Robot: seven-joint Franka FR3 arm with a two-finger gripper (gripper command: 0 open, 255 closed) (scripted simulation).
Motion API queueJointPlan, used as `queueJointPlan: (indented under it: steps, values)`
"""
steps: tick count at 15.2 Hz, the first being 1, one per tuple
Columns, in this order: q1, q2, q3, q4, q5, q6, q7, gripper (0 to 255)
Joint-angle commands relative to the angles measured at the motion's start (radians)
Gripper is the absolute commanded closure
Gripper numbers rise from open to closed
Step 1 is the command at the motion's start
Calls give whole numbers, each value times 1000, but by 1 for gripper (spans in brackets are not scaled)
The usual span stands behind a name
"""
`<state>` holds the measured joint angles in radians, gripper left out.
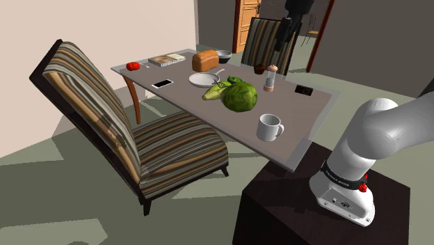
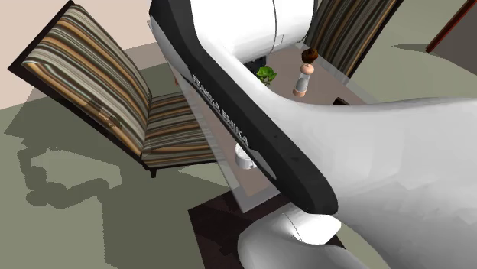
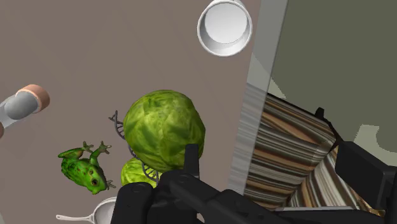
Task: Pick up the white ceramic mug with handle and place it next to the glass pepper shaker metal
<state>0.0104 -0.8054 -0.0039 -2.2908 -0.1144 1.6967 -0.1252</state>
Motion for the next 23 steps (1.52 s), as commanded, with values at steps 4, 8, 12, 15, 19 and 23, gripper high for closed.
queueJointPlan:
  steps: [4,8,12,15,19,23]
  values:
    - [-1,-19,-9,-109,4,77,10,0]
    - [-2,-30,-19,-244,9,183,23,0]
    - [-5,-22,-30,-367,13,298,35,0]
    - [-6,0,-37,-451,16,391,44,0]
    - [-8,56,-47,-551,20,530,55,0]
    - [-7,150,-56,-633,24,689,65,0]
